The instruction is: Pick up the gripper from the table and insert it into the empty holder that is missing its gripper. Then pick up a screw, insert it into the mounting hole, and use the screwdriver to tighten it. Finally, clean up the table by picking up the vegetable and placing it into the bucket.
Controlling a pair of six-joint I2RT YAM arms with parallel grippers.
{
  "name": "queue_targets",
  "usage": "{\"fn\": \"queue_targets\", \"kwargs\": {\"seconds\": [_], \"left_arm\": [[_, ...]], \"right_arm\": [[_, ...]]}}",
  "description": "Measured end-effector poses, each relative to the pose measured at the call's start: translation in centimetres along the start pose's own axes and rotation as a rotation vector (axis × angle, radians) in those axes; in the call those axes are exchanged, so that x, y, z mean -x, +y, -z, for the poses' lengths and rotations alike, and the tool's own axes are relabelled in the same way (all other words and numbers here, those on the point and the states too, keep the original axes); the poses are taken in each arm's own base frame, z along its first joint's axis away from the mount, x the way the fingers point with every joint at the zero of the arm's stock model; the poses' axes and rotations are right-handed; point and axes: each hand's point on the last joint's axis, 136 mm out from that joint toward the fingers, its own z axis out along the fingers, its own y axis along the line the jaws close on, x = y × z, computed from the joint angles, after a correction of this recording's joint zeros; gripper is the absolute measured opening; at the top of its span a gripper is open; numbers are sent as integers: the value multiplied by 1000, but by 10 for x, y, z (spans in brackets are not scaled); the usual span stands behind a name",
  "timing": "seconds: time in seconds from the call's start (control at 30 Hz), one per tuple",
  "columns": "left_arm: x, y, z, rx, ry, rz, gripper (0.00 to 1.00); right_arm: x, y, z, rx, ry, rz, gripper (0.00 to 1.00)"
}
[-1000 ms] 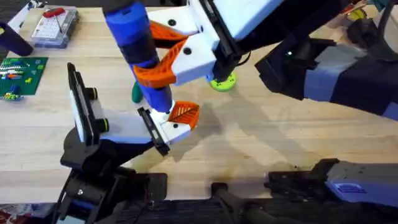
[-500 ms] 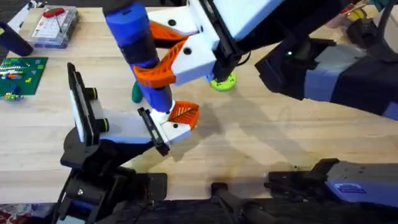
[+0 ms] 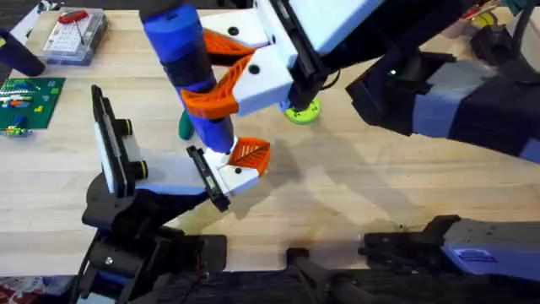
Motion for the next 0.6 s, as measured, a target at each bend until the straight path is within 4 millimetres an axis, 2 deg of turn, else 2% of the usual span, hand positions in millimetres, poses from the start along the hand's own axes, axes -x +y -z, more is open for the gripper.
{"fn": "queue_targets", "kwargs": {"seconds": [0.6], "left_arm": [[0,0,0,0,0,0,17]], "right_arm": [[-3,-2,1,-6,7,-18,47]]}}
